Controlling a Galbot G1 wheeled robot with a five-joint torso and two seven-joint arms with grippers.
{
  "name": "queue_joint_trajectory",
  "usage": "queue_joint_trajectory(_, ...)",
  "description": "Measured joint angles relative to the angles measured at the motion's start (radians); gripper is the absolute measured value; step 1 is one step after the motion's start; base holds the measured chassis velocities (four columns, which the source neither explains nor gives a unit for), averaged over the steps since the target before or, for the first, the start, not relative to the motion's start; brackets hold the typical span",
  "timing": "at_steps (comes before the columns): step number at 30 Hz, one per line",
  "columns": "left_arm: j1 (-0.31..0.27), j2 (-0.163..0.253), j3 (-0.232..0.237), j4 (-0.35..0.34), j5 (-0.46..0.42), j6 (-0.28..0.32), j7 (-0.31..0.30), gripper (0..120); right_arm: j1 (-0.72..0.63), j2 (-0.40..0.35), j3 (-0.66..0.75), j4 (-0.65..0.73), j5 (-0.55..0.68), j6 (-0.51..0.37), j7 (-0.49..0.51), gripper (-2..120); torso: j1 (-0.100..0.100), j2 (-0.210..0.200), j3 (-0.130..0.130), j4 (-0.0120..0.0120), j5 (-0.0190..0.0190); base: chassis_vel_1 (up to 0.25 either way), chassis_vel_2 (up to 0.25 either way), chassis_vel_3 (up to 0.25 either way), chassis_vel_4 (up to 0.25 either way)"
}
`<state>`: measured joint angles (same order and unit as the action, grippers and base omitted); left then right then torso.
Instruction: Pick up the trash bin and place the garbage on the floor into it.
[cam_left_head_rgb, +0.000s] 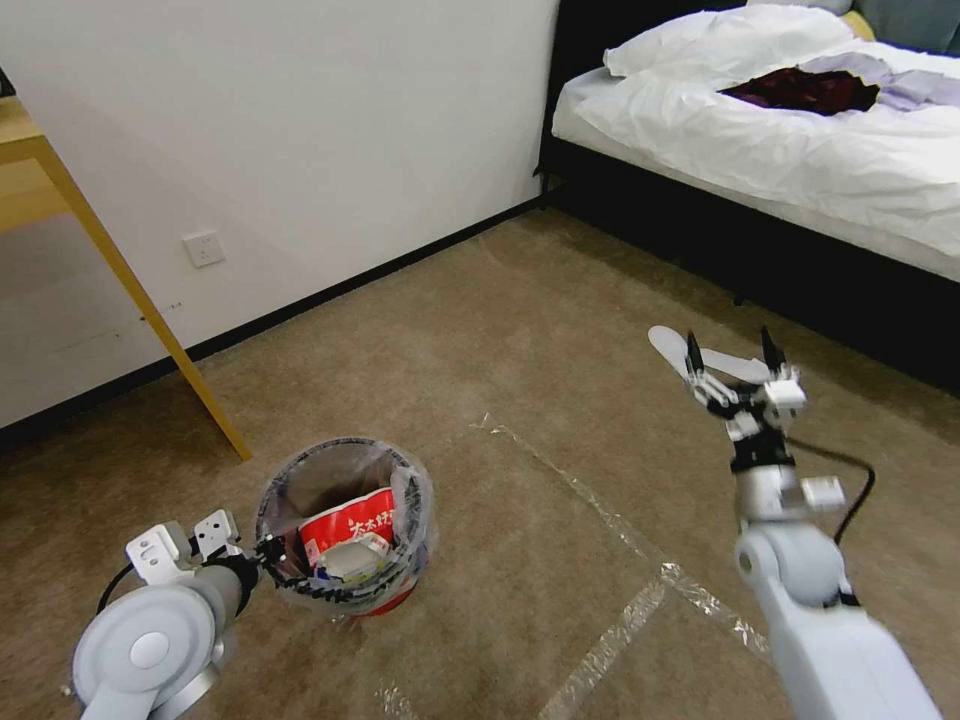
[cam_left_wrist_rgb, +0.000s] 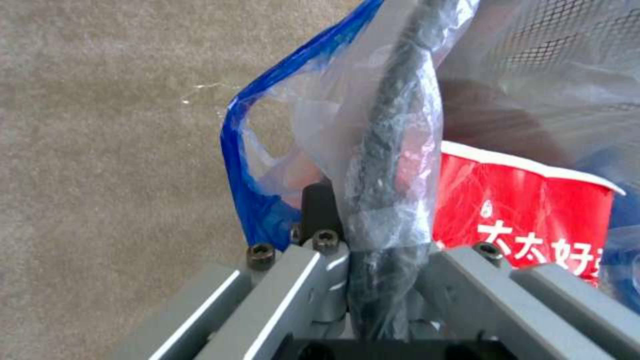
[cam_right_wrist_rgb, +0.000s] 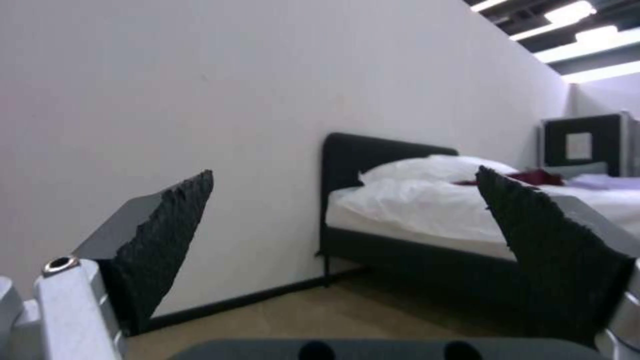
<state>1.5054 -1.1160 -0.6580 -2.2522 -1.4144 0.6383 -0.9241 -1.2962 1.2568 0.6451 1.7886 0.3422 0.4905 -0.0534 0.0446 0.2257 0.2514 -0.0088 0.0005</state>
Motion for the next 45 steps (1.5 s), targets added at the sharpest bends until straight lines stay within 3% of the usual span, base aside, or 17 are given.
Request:
queue_joint_trajectory(4,0.010,-0.003,-0.008,-0.010,0.001,0.001,-0.002,0,-0.072,0.072,0.054,0.029,-0.062,0.037,-0.026,100,0.000,0.000,0.000,-0.0001,-0.0003,0.000,0.000,0.000,0.000)
queue_joint_trajectory(12,0.010,-0.008,-0.003,-0.013,0.006,0.001,-0.004,0,-0.115,0.120,0.079,0.024,-0.114,0.087,-0.049,100,0.000,0.000,0.000,-0.0001,-0.0004,0.000,0.000,0.000,0.000)
queue_joint_trajectory(29,0.011,-0.008,0.000,0.001,0.020,0.000,0.000,0,-0.101,0.148,0.037,-0.029,-0.150,0.122,-0.091,100,0.000,0.000,0.000,0.0000,-0.0003,-0.020,0.011,0.014,-0.014)
queue_joint_trajectory(45,0.007,-0.006,0.006,0.008,0.025,-0.003,0.005,0,-0.087,0.149,0.029,-0.055,-0.152,0.136,-0.108,100,0.000,0.000,0.000,-0.0001,-0.0007,-0.195,0.190,0.185,-0.188)
